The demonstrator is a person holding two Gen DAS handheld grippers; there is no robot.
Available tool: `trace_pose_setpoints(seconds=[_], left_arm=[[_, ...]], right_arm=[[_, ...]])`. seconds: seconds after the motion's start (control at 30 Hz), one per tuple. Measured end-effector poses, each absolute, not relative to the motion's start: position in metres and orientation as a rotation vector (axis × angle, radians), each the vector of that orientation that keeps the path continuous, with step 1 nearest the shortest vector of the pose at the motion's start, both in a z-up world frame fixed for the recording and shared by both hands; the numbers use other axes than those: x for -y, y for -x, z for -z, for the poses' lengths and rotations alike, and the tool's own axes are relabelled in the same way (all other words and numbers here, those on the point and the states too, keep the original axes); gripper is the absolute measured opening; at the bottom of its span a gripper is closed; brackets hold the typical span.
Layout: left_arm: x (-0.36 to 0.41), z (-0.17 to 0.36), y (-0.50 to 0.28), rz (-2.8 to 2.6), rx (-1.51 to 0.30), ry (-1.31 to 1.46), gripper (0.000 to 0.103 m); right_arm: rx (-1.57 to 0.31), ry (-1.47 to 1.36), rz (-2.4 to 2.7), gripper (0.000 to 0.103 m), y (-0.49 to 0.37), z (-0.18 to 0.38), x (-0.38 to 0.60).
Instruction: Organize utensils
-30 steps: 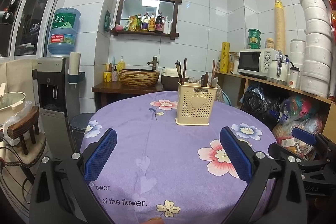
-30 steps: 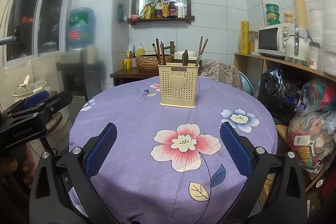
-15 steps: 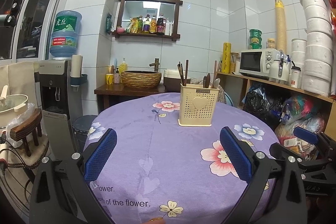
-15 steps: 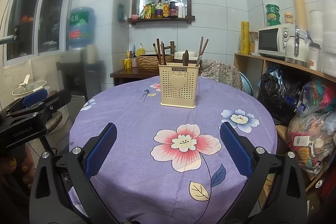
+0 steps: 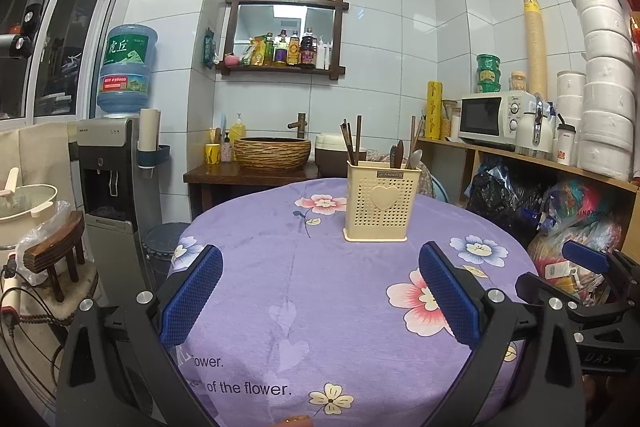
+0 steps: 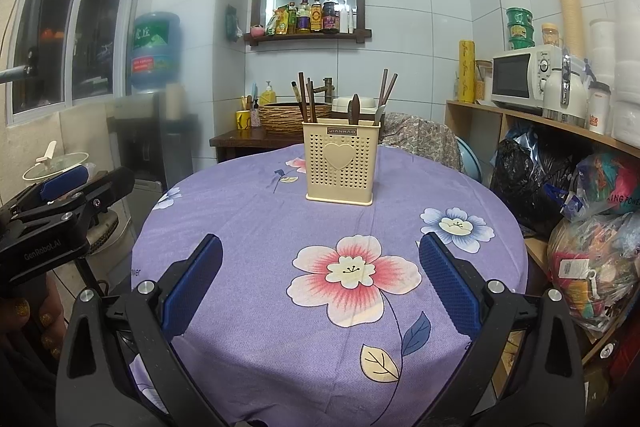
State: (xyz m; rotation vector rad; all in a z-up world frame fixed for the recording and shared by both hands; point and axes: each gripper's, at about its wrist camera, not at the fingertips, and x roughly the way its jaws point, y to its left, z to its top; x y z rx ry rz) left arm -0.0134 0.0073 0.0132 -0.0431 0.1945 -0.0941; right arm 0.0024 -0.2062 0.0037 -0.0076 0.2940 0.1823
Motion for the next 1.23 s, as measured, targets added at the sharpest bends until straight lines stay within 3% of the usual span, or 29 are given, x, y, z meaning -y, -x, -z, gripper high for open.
trace_pose_setpoints(seconds=[1.23], left_arm=[[-0.0148, -0.0103, 0.0095, 0.064, -0.225, 0.032, 0.098]], right_arm=[[-0.310, 0.008, -0.188, 0.097, -0.0050, -0.0022, 0.2119]])
